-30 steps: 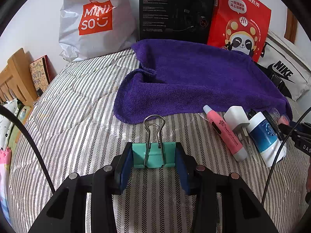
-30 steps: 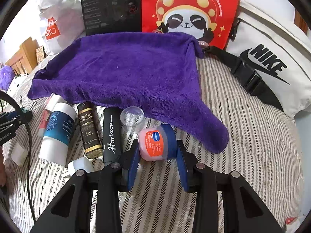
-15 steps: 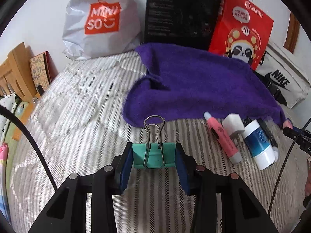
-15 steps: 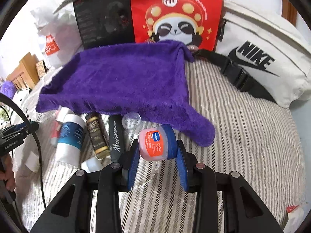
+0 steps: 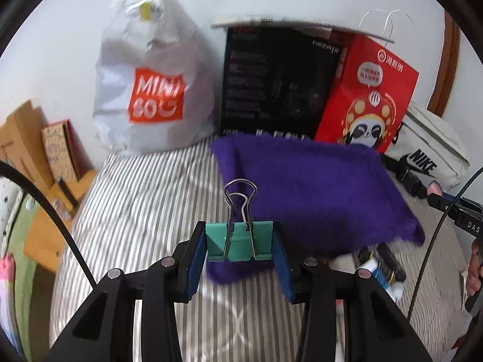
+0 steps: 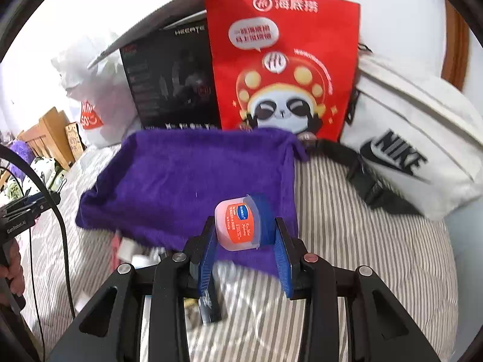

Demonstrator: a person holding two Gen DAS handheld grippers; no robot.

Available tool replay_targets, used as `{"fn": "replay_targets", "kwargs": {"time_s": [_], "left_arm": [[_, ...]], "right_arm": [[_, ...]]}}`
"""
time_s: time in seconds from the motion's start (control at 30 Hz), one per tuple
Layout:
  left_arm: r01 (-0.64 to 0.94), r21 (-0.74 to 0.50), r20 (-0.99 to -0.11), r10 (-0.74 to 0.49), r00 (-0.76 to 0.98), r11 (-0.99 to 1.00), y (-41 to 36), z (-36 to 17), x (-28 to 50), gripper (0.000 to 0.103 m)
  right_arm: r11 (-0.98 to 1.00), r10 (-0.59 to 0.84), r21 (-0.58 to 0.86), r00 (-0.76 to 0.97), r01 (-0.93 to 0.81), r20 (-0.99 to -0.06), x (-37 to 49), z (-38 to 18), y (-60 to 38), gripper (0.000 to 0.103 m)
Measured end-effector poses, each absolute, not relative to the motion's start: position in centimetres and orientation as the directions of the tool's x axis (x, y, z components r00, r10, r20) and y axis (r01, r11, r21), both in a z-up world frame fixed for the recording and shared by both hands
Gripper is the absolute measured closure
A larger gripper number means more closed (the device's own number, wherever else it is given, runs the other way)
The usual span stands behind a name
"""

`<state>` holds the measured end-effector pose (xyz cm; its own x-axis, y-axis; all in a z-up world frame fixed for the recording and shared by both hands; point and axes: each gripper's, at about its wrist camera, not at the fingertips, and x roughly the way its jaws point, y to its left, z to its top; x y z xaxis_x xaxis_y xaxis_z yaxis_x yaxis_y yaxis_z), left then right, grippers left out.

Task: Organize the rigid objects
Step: 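Carry the clip with the left gripper onto the purple towel while the right carries the jar there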

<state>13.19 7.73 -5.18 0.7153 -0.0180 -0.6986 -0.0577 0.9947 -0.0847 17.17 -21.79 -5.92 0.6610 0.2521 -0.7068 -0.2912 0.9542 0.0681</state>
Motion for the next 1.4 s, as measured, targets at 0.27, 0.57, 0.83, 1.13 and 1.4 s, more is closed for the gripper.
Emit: {"fn": "replay_targets", "kwargs": {"time_s": [0.27, 0.57, 0.83, 1.13, 1.4], "left_arm": [[0.006, -0.115, -0.700, -0.085, 0.709, 0.993, 6.6, -4.9, 20.1, 0.064], [0.015, -0.166, -0.715, -0.131, 0.687, 0.986, 6.0, -6.6, 26.9, 0.063], [0.016, -0.152, -0.775, -0.129, 0.619, 0.988, 5.7, -9.7, 30.0, 0.063], [0.004, -0.131, -0.831, -0.112, 0.544, 0.991, 5.4, -12.8, 31.6, 0.064], [0.009, -0.092, -0.855, -0.084, 0.512, 0.996, 4.9, -13.5, 31.6, 0.064]], "right_arm": [[0.944, 0.273, 0.056, 0.675, -0.325, -0.685, 22.6, -4.5, -19.2, 0.067], [0.943, 0.260, 0.050, 0.631, -0.330, -0.731, 30.0, -5.8, -17.5, 0.067], [0.963, 0.222, 0.091, 0.555, -0.255, -0.802, 34.4, -10.6, -18.3, 0.067], [0.964, 0.193, 0.066, 0.506, -0.258, -0.841, 36.2, -13.3, -18.0, 0.067], [0.955, 0.175, 0.026, 0.490, -0.295, -0.854, 36.3, -14.0, -16.7, 0.067]]}}
